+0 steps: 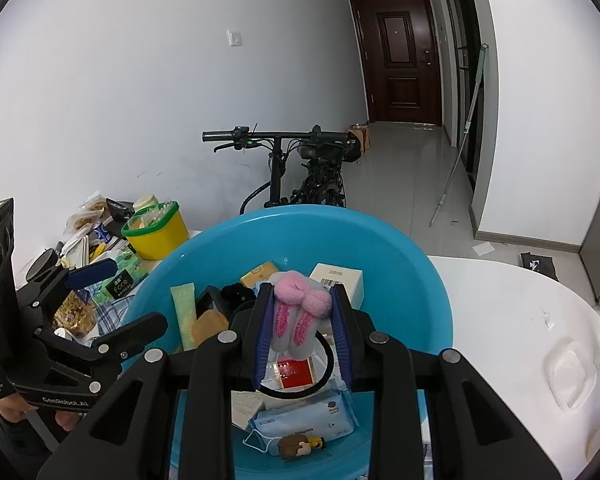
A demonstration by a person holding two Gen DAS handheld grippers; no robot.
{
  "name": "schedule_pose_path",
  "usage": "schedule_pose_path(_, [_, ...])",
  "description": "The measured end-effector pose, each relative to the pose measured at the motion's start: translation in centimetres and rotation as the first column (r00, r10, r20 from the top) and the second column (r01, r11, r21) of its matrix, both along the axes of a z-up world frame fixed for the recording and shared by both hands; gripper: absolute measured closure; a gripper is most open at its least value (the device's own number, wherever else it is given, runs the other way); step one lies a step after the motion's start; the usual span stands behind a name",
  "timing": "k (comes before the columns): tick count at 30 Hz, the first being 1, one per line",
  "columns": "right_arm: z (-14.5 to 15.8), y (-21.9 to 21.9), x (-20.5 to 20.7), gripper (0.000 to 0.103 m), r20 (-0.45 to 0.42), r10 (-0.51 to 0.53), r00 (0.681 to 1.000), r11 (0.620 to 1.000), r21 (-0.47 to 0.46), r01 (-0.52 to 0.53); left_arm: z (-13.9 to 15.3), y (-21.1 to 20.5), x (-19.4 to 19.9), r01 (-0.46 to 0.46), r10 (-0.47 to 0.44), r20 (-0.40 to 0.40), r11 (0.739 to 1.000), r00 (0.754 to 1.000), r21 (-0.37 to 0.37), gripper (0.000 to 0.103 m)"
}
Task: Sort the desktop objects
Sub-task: 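Open the left tool to drop the soap while the right tool drops the packet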
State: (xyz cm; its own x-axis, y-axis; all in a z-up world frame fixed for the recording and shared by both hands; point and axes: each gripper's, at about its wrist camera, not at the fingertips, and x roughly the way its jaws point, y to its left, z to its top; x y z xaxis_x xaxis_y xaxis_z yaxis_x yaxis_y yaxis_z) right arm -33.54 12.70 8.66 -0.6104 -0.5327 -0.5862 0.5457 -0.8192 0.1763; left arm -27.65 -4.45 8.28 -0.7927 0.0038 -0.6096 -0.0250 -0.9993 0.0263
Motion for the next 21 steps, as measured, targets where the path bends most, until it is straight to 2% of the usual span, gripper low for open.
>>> schedule_pose_path(21, [0.07, -0.18, 0.20, 0.076, 0.003, 0.010, 1.000, 1.000, 0.004, -0.010, 0.36, 0.02, 0.10, -0.002, 0.002, -0.001, 1.000, 1.000, 0.000, 0.000])
